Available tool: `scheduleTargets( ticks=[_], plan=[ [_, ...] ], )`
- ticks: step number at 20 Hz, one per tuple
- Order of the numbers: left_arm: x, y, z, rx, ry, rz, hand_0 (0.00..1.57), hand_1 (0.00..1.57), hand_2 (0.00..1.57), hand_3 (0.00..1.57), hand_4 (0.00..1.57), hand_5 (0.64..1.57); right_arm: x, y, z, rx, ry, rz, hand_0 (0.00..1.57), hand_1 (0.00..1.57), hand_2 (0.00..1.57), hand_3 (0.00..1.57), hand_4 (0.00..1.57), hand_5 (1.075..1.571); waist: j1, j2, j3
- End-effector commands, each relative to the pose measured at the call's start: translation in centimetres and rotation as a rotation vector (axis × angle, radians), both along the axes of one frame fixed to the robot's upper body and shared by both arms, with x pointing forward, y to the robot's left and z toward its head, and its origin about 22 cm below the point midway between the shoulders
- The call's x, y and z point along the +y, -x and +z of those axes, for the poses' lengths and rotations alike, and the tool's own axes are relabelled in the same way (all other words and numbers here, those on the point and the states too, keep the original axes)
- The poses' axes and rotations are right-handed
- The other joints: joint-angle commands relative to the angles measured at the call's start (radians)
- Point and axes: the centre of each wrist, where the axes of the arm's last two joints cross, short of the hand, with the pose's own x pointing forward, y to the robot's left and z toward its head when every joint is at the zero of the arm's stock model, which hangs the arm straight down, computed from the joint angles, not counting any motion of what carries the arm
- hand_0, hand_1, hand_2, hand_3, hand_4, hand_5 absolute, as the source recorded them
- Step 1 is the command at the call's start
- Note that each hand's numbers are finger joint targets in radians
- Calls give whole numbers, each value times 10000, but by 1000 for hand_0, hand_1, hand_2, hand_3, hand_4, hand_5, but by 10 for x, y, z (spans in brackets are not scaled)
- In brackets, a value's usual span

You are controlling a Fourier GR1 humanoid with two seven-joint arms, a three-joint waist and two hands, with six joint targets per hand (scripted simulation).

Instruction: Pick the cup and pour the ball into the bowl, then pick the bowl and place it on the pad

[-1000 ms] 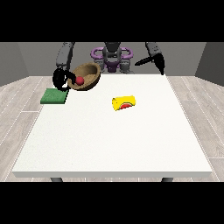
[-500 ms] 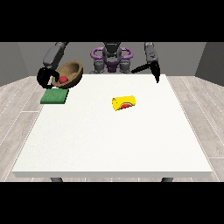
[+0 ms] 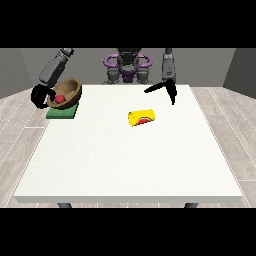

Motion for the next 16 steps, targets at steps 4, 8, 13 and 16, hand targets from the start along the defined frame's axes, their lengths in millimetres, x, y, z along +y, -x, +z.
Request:
scheduleTargets(
  ticks=[4,8,13,16],
  plan=[
    [3,12,35,-1213,-117,-334,0,0,0,0,0,1564,-47,31,11,-918,820,-759,1571,1571,1571,0,1047,1567,274,1094,6],
    [-6,22,47,-1519,-33,37,0,0,0,0,0,1564,-53,29,28,-1465,1217,-643,1571,1571,1571,0,1039,1569,43,1436,8],
    [-16,32,67,-1633,-50,26,0,0,0,0,0,1563,-50,21,33,-1338,1236,-562,1571,1571,1571,459,1022,1571,-13,1478,8],
    [-17,38,55,-1236,142,135,0,0,0,0,0,1565,-56,26,33,-1181,457,-447,1571,1571,1571,0,836,1569,-198,973,0]
  ],
)
